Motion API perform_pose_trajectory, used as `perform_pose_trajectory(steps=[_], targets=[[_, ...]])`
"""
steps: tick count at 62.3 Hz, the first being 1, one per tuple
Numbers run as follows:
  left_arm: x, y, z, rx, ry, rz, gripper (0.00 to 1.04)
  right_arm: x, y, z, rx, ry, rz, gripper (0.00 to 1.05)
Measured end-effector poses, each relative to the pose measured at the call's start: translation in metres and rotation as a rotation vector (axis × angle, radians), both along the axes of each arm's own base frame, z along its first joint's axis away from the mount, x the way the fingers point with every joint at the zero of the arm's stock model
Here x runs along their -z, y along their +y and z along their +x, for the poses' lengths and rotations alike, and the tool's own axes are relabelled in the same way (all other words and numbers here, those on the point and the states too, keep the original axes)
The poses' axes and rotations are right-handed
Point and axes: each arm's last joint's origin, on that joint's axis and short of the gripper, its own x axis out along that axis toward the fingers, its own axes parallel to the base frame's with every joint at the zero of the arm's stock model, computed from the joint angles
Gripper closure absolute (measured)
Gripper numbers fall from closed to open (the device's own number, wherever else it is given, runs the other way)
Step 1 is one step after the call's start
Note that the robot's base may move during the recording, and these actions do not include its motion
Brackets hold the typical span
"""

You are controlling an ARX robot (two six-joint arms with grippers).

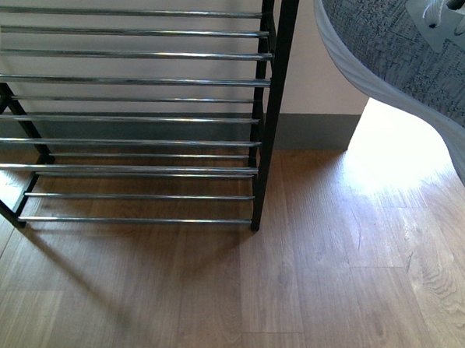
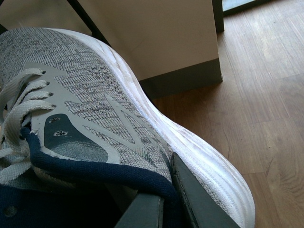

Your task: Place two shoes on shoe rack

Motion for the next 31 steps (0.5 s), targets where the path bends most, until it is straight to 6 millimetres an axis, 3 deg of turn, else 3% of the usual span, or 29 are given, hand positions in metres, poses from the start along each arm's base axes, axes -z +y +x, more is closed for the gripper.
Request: perform_pose_trajectory(steps=[31], targets=[[0.0000,0.0001,0.0000,-0.003,0.000,0.002,1.03,0.0002,0.0000,-0.0001,-0.001,0.001,0.001,1.03]])
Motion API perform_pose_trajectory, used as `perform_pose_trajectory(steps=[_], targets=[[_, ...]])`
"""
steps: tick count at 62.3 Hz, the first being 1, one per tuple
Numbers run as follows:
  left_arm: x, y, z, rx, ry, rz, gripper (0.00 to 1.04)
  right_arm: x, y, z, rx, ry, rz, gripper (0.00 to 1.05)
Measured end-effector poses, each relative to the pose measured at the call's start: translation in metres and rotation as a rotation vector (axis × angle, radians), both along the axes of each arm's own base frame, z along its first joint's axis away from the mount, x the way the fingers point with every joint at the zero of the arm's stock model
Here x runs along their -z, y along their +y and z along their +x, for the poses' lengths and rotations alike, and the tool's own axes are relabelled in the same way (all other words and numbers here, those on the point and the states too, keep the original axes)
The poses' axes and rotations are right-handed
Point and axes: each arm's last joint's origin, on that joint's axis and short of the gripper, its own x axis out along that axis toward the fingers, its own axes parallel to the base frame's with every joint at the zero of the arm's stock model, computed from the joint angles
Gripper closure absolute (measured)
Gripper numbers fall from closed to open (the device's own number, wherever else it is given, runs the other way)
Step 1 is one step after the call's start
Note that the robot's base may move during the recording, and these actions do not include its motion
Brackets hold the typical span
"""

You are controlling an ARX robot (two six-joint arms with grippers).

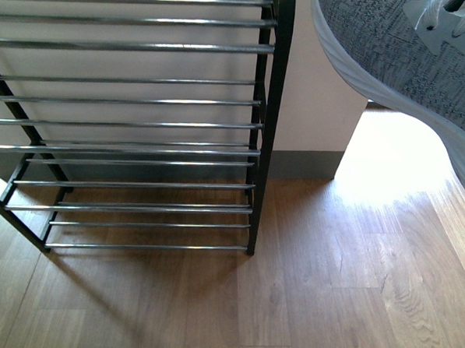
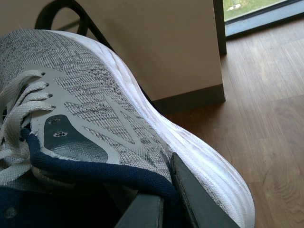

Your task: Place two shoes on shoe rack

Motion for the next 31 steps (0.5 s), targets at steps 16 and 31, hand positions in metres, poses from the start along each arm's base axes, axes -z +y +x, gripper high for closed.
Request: perform_pose_trajectory(steps=[16,31], targets=[[0.0001,0.0000,0.0000,0.000,0.000,0.000,1.03,0.0000,0.0000,0.0000,0.000,0.000,0.000,1.03],[0.0000,0.0000,0.0000,0.000,0.000,0.000,1.03,0.0006,0.0016,0.0013,-0.064,-0.041,-0.002,1.03]])
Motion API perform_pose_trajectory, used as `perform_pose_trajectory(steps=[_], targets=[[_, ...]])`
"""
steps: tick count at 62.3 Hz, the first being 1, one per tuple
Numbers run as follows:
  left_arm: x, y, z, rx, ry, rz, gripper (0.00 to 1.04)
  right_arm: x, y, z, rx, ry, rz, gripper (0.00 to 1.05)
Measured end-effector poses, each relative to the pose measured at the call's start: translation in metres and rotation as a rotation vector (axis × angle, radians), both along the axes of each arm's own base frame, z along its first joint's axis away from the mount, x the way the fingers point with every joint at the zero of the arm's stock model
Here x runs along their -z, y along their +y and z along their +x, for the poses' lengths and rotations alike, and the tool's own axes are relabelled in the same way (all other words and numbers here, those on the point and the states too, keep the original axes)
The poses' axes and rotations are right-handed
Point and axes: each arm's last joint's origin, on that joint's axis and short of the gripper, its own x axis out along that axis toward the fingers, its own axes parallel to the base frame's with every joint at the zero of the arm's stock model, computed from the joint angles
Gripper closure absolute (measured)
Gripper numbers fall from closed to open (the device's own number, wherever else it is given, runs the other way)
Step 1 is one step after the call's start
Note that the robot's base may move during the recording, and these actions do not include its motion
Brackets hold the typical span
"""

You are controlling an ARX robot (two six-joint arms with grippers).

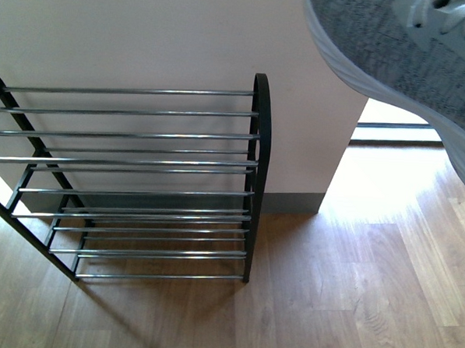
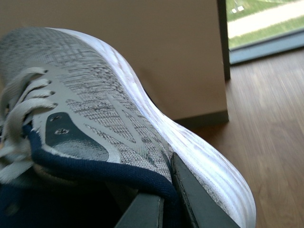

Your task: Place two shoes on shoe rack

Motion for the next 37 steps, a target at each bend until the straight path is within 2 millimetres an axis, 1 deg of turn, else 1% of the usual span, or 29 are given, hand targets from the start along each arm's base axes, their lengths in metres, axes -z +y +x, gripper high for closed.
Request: perform_pose_trajectory(steps=[2,4,5,9,10,11,14,15,16,19,22,23,25,26,30,35,37], targets=[[0.000,0.000,0.000,-0.001,0.000,0.001,1.03,-0.002,0.006,0.006,-0.085,-0.076,-0.009,1.03],[0.000,0.000,0.000,-0.001,0.000,0.001,1.03,-0.007,0.015,0.012,-0.126,-0.099,-0.017,1.03],[0.000,0.000,0.000,-0.001,0.000,0.001,1.03,-0.009,0.025,0.017,-0.159,-0.095,-0.015,1.03],[0.000,0.000,0.000,0.002,0.000,-0.001,1.03,-0.014,0.055,0.033,-0.202,-0.041,0.005,1.03],[0.000,0.000,0.000,0.002,0.000,-0.001,1.03,-0.014,0.067,0.039,-0.204,-0.013,0.014,1.03],[0.000,0.000,0.000,0.001,0.000,0.000,1.03,-0.014,0.076,0.043,-0.204,0.003,0.015,1.03],[0.000,0.000,0.000,0.001,0.000,0.000,1.03,-0.012,0.099,0.053,-0.189,0.054,0.036,1.03],[0.000,0.000,0.000,0.001,0.000,0.000,1.03,-0.012,0.104,0.055,-0.185,0.062,0.038,1.03],[0.000,0.000,0.000,0.000,0.000,0.000,1.03,-0.010,0.118,0.061,-0.172,0.083,0.039,1.03],[0.000,0.000,0.000,0.000,0.000,0.001,1.03,-0.006,0.145,0.073,-0.134,0.125,0.050,1.03],[0.000,0.000,0.000,0.000,0.000,0.000,1.03,-0.002,0.162,0.081,-0.108,0.157,0.057,1.03],[0.000,0.000,0.000,0.000,0.000,0.000,1.03,0.000,0.171,0.085,-0.092,0.171,0.059,1.03],[0.000,0.000,0.000,0.000,0.000,0.000,1.03,0.001,0.179,0.089,-0.076,0.182,0.061,1.03],[0.000,0.000,0.000,0.001,0.000,0.000,1.03,0.003,0.188,0.094,-0.064,0.193,0.059,1.03],[0.000,0.000,0.000,0.001,0.000,0.000,1.03,0.009,0.210,0.107,-0.011,0.236,0.072,1.03],[0.000,0.000,0.000,0.001,0.000,0.000,1.03,0.019,0.230,0.123,0.052,0.280,0.075,1.03],[0.000,0.000,0.000,0.000,0.000,0.000,1.03,0.022,0.235,0.127,0.071,0.293,0.075,1.03]])
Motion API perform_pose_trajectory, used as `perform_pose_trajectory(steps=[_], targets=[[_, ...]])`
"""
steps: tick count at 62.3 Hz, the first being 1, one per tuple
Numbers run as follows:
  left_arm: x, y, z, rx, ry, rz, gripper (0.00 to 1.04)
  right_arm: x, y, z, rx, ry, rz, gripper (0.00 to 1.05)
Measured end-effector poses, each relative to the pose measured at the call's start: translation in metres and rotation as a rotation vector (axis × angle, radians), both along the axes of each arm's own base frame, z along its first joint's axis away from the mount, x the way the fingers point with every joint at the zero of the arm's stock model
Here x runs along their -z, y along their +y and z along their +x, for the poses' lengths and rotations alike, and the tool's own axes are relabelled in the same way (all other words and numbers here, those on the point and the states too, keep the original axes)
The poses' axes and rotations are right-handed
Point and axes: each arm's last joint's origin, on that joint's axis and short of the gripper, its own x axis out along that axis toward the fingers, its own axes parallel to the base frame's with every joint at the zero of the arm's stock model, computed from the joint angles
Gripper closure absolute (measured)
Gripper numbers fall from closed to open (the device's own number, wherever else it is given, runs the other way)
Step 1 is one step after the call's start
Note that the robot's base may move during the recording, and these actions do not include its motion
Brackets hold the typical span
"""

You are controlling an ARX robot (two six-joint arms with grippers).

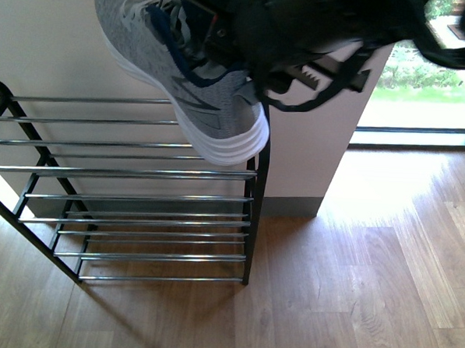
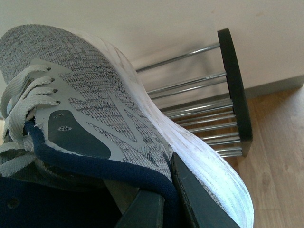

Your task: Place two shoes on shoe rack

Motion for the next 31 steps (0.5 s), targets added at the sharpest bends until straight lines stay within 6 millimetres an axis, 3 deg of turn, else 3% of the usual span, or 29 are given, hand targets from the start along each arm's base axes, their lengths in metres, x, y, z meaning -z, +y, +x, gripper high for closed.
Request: perform_pose_trajectory(steps=[10,23,31], targets=[[0.000,0.000,0.000,0.000,0.000,0.000,1.03,0.029,0.020,0.030,0.145,0.081,-0.047,1.03],[0.000,0.000,0.000,0.000,0.000,0.000,1.03,0.064,0.020,0.059,0.319,0.182,-0.130,1.03],[0.000,0.000,0.000,0.000,0.000,0.000,1.03,0.063,0.024,0.070,0.377,0.204,-0.130,1.03]])
